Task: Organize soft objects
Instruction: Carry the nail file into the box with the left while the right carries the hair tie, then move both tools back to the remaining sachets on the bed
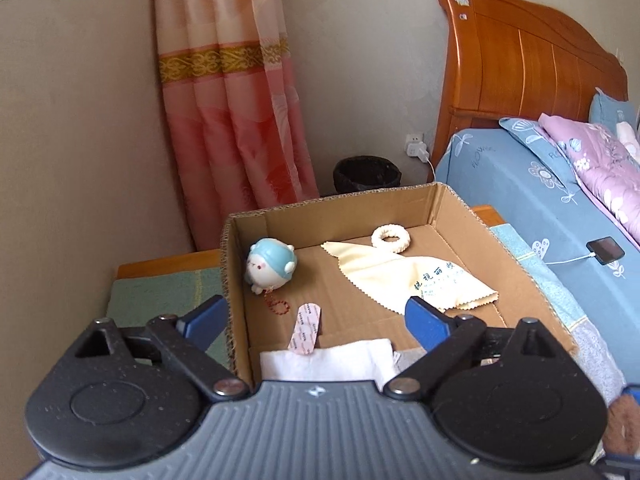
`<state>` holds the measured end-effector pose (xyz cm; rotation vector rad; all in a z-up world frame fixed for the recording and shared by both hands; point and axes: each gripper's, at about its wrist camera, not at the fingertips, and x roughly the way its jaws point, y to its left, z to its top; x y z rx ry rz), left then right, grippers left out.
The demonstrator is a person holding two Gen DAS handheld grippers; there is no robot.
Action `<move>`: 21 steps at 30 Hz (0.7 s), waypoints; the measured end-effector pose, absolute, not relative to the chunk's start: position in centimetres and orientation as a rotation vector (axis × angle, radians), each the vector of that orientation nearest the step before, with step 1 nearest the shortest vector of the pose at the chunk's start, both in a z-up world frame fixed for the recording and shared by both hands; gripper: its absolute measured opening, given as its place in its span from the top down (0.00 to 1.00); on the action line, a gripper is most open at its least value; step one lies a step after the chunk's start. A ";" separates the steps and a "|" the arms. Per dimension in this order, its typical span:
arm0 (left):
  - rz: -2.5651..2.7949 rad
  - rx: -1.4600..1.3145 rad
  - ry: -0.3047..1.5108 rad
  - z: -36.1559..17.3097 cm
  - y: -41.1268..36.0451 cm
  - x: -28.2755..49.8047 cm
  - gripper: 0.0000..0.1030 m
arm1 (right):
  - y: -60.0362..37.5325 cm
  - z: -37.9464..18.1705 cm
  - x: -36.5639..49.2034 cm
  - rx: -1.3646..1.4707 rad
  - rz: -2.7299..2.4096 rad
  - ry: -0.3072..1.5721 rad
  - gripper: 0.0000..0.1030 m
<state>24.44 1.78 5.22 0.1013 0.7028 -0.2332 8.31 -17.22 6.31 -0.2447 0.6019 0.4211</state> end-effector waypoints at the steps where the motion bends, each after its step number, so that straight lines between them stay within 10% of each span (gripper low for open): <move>1: -0.228 0.097 0.697 5.5 2.0 23.8 0.04 | -17.2 6.3 8.6 -0.238 0.421 0.607 0.54; 21: -0.009 0.059 0.585 5.9 6.9 10.3 0.01 | -12.7 7.5 18.8 -0.163 0.408 0.723 0.54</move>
